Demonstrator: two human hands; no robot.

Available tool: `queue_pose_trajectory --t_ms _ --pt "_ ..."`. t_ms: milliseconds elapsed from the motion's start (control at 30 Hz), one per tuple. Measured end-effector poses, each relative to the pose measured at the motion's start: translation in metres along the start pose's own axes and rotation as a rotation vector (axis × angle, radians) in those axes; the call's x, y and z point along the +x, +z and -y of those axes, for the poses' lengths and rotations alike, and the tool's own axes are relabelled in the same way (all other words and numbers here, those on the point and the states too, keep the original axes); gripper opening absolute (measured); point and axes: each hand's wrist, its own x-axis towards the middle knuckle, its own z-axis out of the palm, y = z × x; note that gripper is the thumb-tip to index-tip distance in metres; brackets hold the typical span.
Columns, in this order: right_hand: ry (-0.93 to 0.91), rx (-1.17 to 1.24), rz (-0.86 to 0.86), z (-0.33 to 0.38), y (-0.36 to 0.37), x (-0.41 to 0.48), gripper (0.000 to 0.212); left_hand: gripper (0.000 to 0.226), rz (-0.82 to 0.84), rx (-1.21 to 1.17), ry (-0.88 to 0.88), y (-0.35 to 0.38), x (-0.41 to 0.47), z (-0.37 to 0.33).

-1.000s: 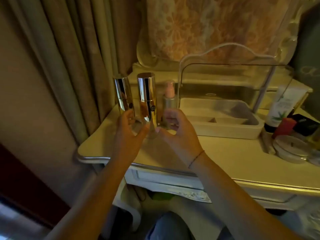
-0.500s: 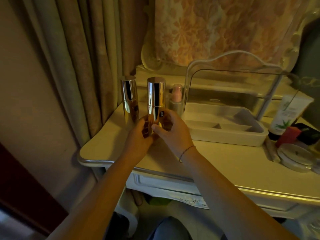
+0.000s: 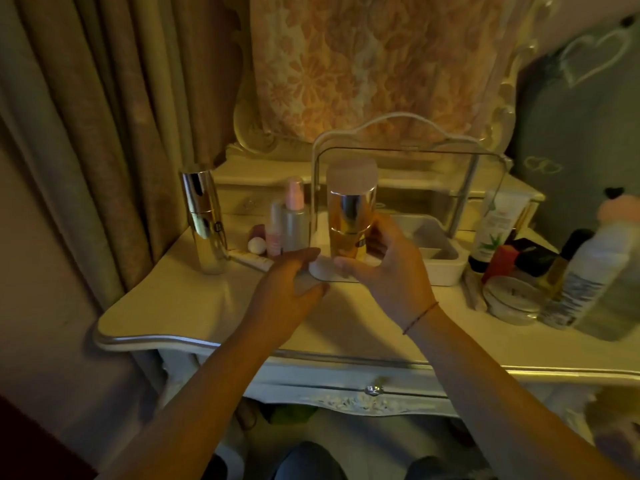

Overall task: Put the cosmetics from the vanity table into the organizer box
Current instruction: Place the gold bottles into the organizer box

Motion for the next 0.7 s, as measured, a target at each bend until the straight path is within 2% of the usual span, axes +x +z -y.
queue_pose_trajectory --t_ms 133,267,367,700 --pt "-0.016 -0.147 -0.081 -0.019 -0.023 0.017 0.050 0.045 -0.021 0.240 0.160 0.020 0.004 -0.005" --pt "-0.004 -0.314 -0.030 -0.047 -0.022 0.034 0.049 0.053 0.071 0.494 0.242 0.035 0.008 -0.005" --pt "-0.023 -0.425 0.031 -0.062 -0.016 0.047 0.049 0.058 0.092 0.564 0.241 0.039 0.011 -0.001" --pt "0.227 -0.187 0.086 -0.085 0.015 0.094 0.047 0.063 0.105 0.492 0.254 0.041 0.014 0.006"
